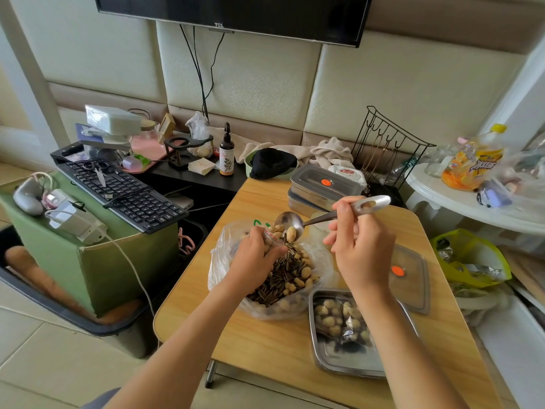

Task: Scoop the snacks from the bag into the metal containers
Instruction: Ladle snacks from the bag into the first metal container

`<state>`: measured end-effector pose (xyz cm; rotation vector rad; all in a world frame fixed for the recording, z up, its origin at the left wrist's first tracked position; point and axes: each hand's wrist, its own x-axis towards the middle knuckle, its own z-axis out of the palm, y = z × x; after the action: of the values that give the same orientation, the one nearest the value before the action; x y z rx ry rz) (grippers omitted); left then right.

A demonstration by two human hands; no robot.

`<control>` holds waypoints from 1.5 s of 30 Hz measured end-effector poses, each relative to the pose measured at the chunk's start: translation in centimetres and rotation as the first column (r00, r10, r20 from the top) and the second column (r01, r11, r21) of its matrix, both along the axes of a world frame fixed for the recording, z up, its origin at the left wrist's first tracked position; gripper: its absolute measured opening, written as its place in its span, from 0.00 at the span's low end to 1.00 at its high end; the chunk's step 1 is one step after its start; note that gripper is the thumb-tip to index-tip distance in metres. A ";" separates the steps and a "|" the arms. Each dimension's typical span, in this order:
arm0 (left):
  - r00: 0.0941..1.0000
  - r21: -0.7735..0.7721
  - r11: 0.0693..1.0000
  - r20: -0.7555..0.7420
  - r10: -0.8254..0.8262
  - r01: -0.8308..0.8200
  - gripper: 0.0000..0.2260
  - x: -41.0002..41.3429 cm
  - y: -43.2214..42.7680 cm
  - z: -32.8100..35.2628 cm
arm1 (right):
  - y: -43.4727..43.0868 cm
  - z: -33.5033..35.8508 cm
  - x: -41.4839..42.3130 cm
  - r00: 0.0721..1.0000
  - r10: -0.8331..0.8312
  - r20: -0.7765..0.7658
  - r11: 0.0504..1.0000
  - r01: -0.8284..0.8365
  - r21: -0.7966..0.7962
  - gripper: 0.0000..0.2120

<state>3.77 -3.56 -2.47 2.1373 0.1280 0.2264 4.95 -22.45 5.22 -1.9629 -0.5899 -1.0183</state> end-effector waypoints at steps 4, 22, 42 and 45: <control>1.000 0.017 1.000 0.006 0.006 -0.007 0.16 0.0 0.0 0.0 | 0.0 0.1 -0.2 0.995 0.089 0.049 0.995 -0.087 -0.041 0.16; 0.998 -0.017 1.000 0.052 -0.019 0.020 0.15 -0.1 -0.1 0.1 | 0.1 0.2 -0.2 0.999 -0.033 -0.043 0.994 0.038 0.105 0.21; 1.000 0.440 0.898 0.010 -0.023 0.016 0.11 -0.9 0.6 0.2 | -2.8 -3.6 2.6 0.410 0.019 -0.912 0.948 0.283 0.148 0.19; 1.000 0.513 0.858 -0.019 -0.007 0.016 0.19 -1.0 0.3 0.3 | -2.7 -3.5 2.6 0.425 -0.019 -0.905 0.954 0.278 0.111 0.20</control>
<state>2.75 -3.28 -2.22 2.6753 0.0675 0.2576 7.57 -25.10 1.76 -1.9975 0.3385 0.0210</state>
